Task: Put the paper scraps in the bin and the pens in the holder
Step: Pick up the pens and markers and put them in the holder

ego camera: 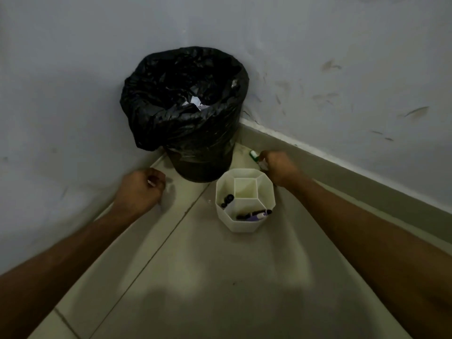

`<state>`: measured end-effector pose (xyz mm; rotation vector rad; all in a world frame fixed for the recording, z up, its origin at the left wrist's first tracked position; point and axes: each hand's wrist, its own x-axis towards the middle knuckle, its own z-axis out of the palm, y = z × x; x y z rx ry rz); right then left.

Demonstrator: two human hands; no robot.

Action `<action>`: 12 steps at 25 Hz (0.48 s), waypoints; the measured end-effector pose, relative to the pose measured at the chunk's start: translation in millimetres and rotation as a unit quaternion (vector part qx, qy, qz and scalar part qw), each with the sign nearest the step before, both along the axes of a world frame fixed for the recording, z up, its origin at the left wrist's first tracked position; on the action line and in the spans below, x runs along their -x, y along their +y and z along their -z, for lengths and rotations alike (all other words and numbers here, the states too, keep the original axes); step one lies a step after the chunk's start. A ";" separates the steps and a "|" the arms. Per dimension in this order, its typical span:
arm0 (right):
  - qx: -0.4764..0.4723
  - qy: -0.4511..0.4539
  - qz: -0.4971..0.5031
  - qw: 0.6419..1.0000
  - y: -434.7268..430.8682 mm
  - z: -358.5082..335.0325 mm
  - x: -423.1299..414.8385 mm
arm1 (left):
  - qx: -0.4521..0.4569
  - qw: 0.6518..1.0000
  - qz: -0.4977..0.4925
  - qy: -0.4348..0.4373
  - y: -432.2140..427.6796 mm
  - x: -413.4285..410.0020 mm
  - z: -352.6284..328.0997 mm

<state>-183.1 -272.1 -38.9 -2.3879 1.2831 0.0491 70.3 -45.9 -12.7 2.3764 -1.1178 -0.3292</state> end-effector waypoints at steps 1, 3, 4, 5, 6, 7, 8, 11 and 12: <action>-0.001 0.018 -0.004 1.000 -4.0 8.1 -4.1 | -0.008 1.000 -0.006 -0.006 -3.1 -6.9 5.5; -0.002 0.017 0.027 0.999 -4.6 16.0 -6.0 | -0.059 0.998 -0.016 -0.028 -8.8 -18.9 15.6; 0.000 0.004 0.054 0.999 -2.3 15.5 -1.7 | -0.093 0.995 -0.020 -0.025 -12.5 -21.6 20.2; 0.009 -0.016 0.087 0.996 1.3 15.0 4.2 | -0.119 0.992 -0.022 -0.019 -14.9 -22.4 24.4; 0.020 -0.041 0.118 0.992 5.8 13.9 11.7 | -0.130 0.991 -0.017 -0.022 -16.8 -22.4 28.7; 0.034 -0.063 0.139 0.988 10.1 10.8 21.6 | -0.130 0.991 -0.012 -0.034 -21.7 -20.0 32.4; 0.040 -0.079 0.145 0.985 17.2 6.0 30.3 | -0.128 0.991 -0.017 -0.048 -25.1 -17.3 35.3; 0.022 -0.120 0.132 0.984 41.4 -12.3 51.7 | -0.133 0.988 -0.022 -0.081 -31.0 -16.5 43.5; 0.015 -0.126 0.128 0.984 50.8 -19.4 57.9 | -0.146 0.985 -0.012 -0.092 -30.4 -17.9 44.3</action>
